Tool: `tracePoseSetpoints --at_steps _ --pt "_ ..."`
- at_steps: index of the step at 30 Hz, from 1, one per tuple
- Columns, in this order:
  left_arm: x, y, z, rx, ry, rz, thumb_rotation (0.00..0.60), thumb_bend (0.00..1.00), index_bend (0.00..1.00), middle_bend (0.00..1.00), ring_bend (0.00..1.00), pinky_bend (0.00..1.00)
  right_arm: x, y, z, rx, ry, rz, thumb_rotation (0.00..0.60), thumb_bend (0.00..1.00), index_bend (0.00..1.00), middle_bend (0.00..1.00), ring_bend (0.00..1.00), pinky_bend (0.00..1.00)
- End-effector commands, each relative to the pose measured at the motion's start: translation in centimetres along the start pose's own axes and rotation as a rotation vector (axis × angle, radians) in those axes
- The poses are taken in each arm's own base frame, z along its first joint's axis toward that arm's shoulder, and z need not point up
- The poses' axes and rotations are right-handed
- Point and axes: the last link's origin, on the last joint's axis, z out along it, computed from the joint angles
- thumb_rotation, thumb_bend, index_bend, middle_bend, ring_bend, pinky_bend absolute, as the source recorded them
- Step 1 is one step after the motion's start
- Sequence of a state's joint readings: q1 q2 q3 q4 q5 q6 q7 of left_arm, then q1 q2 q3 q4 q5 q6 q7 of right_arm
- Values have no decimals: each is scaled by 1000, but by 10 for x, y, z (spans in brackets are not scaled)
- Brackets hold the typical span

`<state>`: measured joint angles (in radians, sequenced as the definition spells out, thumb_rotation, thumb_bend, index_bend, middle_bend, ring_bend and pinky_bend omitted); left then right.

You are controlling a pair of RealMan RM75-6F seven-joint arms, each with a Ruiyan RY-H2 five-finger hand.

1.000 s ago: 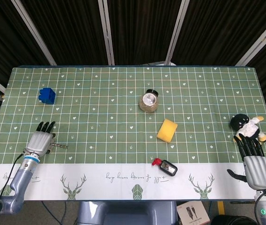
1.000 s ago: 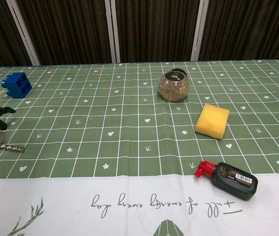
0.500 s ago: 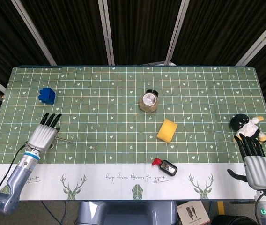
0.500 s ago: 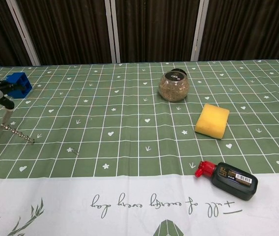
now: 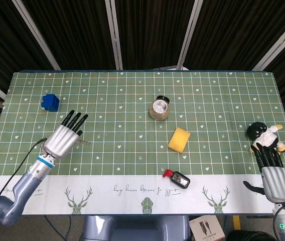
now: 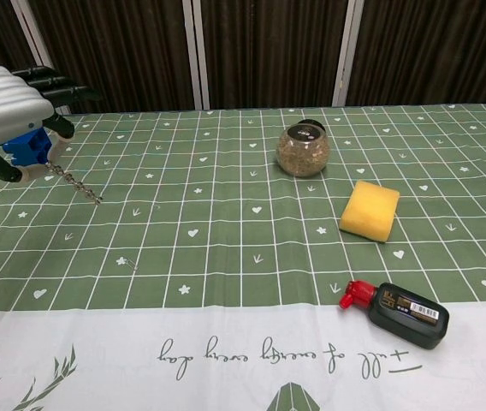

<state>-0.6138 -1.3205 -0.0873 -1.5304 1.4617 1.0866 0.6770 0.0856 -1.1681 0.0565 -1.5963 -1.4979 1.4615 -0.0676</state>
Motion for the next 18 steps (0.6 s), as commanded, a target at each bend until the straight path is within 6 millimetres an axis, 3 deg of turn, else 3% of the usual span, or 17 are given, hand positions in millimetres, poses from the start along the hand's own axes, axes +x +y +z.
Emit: tracePoseSetpoints --at_steps 1,8,18 --pt "9 10 4 -34 20 8 600 426 637 0 0 0 0 0 1 -2 0 3 600 35 39 0 0 0" --pt "16 29 7 -81 25 24 600 424 641 0 0 0 0 0 1 -2 -2 3 600 34 38 0 0 0" --pt "9 52 7 -131 -4 47 600 425 640 0 0 0 1 4 1 -13 0 5 600 35 38 0 0 0"
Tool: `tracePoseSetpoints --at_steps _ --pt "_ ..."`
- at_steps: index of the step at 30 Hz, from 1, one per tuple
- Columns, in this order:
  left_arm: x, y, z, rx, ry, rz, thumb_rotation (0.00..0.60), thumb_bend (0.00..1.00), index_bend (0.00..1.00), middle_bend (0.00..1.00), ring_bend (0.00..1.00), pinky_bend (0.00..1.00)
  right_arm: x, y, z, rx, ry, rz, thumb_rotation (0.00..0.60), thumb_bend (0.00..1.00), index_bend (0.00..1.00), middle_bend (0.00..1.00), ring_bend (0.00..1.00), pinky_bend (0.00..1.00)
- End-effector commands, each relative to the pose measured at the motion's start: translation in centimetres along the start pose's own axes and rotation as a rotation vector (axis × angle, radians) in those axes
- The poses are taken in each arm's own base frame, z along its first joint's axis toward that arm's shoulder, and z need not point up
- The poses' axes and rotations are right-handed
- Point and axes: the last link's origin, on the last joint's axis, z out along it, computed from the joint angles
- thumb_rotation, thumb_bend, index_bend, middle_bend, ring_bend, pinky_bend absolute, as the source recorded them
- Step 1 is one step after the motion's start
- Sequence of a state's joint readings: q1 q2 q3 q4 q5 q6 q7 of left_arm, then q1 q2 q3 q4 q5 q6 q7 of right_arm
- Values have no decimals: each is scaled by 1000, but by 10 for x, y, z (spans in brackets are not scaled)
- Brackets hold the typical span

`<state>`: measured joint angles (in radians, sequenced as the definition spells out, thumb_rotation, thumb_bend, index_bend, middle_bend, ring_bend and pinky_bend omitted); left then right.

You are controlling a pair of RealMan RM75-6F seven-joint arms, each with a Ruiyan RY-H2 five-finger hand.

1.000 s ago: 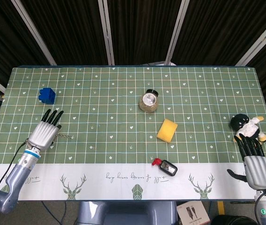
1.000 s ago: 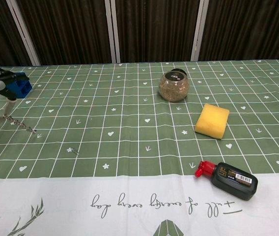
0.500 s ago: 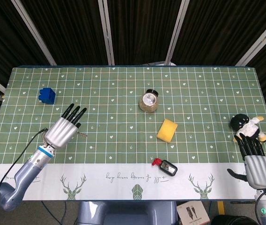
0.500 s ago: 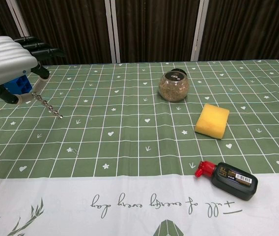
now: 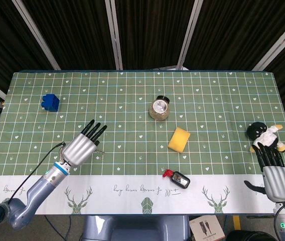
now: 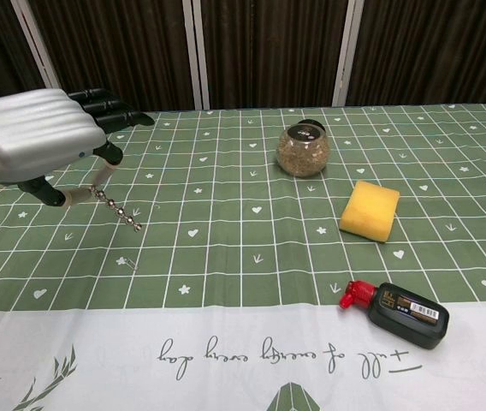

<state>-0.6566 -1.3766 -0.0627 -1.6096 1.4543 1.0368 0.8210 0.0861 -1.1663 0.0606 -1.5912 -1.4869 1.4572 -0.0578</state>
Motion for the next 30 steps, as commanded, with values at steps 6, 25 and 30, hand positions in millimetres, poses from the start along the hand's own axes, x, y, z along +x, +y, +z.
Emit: tracePoseSetpoints --at_steps 6,25,30 --pt "-10 6 0 -8 -32 12 600 428 640 0 0 0 1 3 -1 -10 3 4 600 35 39 0 0 0" --pt "-17 3 -8 10 -58 5 600 432 643 0 0 0 1 0 1 3 -2 4 600 35 39 0 0 0" --pt "-18 4 -9 11 -63 5 600 431 646 0 0 0 1 -1 1 6 -2 3 600 36 39 0 0 0"
